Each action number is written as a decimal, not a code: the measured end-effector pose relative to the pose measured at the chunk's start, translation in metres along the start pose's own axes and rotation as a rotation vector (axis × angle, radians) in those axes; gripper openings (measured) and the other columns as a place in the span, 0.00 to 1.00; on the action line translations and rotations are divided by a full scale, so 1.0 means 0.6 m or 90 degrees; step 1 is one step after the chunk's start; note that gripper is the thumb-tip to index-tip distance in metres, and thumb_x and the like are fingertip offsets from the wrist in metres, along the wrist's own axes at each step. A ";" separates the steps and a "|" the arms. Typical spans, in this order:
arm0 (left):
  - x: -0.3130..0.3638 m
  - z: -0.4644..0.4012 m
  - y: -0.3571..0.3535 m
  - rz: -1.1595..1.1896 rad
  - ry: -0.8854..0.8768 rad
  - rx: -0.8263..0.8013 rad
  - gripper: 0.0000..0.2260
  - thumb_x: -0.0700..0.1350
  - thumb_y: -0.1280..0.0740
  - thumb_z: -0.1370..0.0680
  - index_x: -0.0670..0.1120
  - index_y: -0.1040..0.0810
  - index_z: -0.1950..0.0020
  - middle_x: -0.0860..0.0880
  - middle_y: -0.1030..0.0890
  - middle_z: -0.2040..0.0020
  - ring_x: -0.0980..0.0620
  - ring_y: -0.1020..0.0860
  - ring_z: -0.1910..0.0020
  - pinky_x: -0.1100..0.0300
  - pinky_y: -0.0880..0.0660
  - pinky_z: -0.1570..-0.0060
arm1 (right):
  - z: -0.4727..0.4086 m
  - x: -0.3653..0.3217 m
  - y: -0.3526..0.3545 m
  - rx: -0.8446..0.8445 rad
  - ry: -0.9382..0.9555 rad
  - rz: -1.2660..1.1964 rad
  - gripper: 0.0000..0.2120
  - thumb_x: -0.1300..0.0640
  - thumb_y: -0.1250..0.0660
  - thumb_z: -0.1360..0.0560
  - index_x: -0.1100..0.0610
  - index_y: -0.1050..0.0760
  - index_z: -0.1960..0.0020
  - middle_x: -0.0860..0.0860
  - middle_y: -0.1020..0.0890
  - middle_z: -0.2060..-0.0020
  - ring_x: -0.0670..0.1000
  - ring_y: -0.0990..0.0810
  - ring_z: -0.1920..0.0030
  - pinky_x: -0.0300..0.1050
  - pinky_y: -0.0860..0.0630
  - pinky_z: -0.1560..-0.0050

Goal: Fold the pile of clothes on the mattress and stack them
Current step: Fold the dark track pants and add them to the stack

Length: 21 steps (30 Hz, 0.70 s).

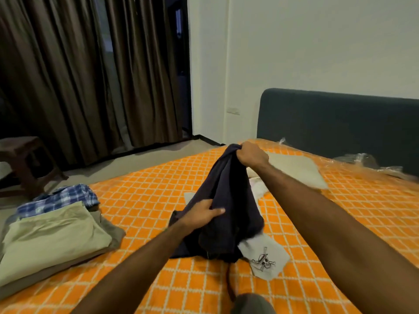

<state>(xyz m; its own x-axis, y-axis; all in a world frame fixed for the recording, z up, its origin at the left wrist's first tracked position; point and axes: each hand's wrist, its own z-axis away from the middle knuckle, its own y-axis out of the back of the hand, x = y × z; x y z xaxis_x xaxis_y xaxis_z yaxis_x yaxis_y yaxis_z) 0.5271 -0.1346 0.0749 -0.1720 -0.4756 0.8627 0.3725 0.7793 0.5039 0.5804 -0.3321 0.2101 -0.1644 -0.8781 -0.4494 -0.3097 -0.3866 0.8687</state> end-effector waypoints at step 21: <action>0.068 0.036 0.184 0.427 -0.141 0.078 0.29 0.38 0.25 0.27 0.45 0.32 0.28 0.47 0.21 0.36 0.51 0.21 0.38 0.57 0.22 0.41 | 0.147 -0.088 -0.121 -0.393 0.199 -0.619 0.23 0.56 0.28 0.22 0.52 0.28 0.29 0.52 0.18 0.38 0.52 0.19 0.39 0.52 0.22 0.36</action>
<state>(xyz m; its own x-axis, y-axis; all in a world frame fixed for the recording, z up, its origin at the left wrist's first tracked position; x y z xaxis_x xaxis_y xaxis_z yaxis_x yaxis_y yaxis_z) 0.5414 -0.0588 0.1667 -0.1276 0.2056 0.9703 0.3596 0.9213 -0.1480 0.5288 -0.2330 0.1524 0.1509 -0.1398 -0.9786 0.3388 -0.9227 0.1840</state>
